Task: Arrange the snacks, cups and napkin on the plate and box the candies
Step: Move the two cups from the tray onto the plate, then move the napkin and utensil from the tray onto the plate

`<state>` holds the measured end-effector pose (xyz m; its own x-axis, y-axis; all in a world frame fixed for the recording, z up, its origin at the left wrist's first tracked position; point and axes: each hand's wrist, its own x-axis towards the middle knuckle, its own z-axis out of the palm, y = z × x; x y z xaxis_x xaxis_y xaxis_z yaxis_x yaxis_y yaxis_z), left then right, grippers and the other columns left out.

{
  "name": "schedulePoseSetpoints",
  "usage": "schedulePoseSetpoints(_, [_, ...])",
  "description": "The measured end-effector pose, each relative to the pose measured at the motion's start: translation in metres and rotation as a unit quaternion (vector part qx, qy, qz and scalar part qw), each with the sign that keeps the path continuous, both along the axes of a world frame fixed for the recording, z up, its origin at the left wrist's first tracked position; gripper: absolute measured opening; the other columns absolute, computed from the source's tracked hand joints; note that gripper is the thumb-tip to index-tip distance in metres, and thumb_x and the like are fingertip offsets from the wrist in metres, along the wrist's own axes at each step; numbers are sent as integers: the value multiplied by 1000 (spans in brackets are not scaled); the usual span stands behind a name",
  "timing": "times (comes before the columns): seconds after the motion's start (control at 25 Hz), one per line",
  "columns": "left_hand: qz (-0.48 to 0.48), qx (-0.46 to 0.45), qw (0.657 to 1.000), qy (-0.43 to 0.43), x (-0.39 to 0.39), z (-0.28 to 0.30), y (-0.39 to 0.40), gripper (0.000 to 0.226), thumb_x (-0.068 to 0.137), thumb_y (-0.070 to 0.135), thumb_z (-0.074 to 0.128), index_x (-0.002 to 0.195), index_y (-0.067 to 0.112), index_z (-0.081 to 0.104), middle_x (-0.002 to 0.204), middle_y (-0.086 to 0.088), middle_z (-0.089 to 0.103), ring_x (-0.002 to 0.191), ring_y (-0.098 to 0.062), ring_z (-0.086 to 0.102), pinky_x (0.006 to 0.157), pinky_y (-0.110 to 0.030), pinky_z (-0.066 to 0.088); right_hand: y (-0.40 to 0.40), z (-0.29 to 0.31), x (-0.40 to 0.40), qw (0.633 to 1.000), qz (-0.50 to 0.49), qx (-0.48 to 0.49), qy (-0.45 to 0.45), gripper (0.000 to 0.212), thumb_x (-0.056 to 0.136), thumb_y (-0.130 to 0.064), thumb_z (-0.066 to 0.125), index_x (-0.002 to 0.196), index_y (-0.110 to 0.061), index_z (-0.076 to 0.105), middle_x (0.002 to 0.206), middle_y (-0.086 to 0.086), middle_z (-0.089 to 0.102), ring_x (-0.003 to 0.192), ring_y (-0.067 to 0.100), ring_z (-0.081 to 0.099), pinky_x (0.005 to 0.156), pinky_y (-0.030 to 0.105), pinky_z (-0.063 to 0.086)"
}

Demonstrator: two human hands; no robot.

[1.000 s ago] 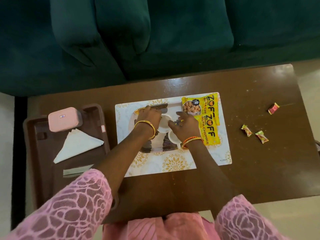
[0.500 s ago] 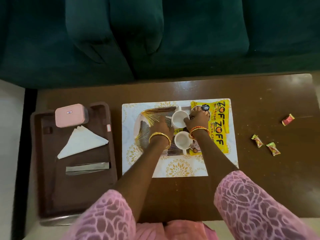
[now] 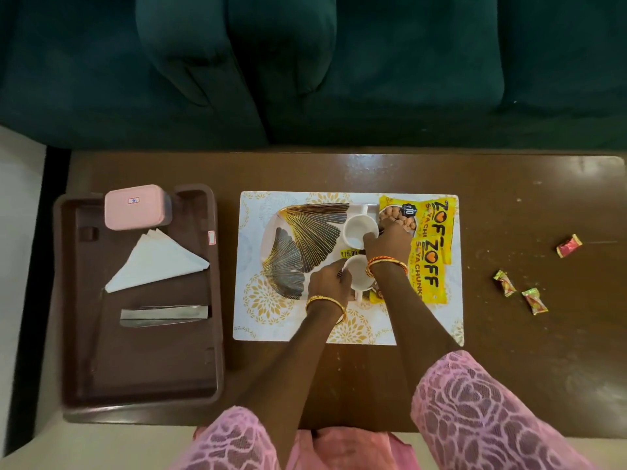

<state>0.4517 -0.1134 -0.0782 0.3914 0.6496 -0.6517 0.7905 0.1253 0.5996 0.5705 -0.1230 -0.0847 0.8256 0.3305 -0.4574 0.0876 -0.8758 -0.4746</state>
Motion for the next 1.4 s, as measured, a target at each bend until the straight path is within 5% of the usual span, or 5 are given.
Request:
schedulePoseSetpoints(0.52, [65, -12, 998, -3, 20, 3, -10, 33, 92, 16, 52, 123, 6, 61, 115, -24, 67, 102, -41, 63, 95, -49, 50, -13, -4, 10, 997, 56, 8, -45, 32, 80, -14, 58, 110, -4, 64, 107, 25, 67, 98, 39, 59, 79, 39, 51])
schedulePoseSetpoints(0.76, [12, -9, 1000, 6, 7, 9, -3, 43, 91, 29, 53, 130, 10, 52, 117, -20, 67, 102, -37, 65, 92, -48, 53, -20, 2, -2, 995, 11, 53, -79, 43, 83, -16, 57, 123, 0, 55, 127, 25, 52, 121, 37, 45, 101, 41, 43])
schedulePoseSetpoints(1.08, [-16, 208, 978, 3, -50, 39, 11, 20, 93, 23, 46, 100, 8, 58, 103, -12, 60, 86, -27, 60, 63, -28, 44, -17, 49, -51, 949, 24, 186, -252, 12, 81, -8, 59, 76, 3, 62, 82, 25, 60, 78, 38, 54, 65, 41, 45])
schedulePoseSetpoints(1.24, [20, 257, 966, 4, -104, 54, 16, 23, 93, 25, 47, 92, 6, 60, 97, -12, 62, 80, -26, 61, 60, -27, 44, -3, 70, -91, 939, 84, 229, -243, 15, 77, -5, 63, 65, 2, 59, 72, 22, 58, 70, 36, 53, 61, 34, 41])
schedulePoseSetpoints(1.4, [192, 272, 943, -3, -172, 71, 34, 14, 90, 24, 54, 91, 10, 59, 87, -5, 61, 75, -17, 57, 63, -23, 40, 31, 88, -148, 944, 169, 256, -124, 14, 83, -15, 60, 75, -3, 59, 71, 14, 62, 69, 27, 55, 63, 29, 42])
